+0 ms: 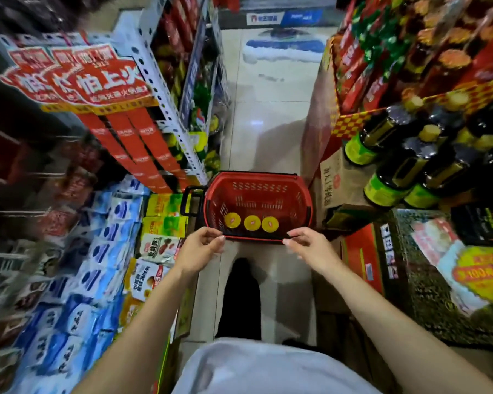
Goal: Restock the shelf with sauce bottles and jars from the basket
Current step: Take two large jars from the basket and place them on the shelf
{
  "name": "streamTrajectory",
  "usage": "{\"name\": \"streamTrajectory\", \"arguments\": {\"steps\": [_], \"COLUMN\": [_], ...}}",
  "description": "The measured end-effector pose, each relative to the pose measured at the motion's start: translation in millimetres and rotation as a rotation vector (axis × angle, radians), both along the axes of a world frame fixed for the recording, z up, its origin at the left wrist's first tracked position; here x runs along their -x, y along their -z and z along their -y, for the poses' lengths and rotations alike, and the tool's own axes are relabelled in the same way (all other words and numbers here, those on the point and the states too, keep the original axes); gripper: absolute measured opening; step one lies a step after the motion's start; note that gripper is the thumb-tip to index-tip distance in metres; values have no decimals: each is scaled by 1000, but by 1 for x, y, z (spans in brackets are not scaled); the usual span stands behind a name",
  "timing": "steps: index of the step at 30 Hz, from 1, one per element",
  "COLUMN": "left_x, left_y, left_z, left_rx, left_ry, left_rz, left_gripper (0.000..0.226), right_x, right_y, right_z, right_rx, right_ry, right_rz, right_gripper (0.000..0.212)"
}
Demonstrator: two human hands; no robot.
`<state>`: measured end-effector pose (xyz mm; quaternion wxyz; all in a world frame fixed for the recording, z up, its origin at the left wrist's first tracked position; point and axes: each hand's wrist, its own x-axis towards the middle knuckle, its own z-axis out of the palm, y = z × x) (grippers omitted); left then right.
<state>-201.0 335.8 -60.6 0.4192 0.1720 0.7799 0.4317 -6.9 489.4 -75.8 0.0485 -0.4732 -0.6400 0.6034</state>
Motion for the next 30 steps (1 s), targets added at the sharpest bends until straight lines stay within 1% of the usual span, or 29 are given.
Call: {"name": "streamTrajectory", "arguments": {"steps": [3, 5, 11, 13, 15, 21, 24, 27, 29, 30], "left_x": [44, 71, 127, 137, 144, 149, 148, 147, 149, 150], "left_y": [18, 27, 61, 78, 96, 168, 220, 259, 292, 309], "left_z": [-36, -62, -128, -142, -154, -184, -200, -212, -221, -226], "left_rx": [37, 55, 134, 169, 197, 266, 315, 381, 426, 453], "left_ry": [26, 47, 130, 156, 158, 87, 54, 40, 61, 75], "left_rz": [74, 114, 184, 206, 226, 333, 377, 381, 361, 332], "left_gripper": [2, 11, 18, 16, 15, 14, 16, 19, 15, 9], "right_x": [35, 57, 101, 110, 116, 127, 134, 148, 156, 159], "right_y": [15, 25, 58, 71, 87, 152, 205, 241, 272, 288], "right_z": [-23, -38, -74, -82, -91, -122, -134, -144, -152, -157], "right_rx": [20, 34, 203, 250, 256, 364, 428, 449, 489, 499], "right_ry": [24, 7, 83, 128, 156, 200, 190, 185, 252, 270], "right_rz": [56, 105, 197, 205, 227, 294, 326, 380, 357, 357], "right_gripper": [24, 25, 29, 23, 15, 14, 15, 22, 13, 15]}}
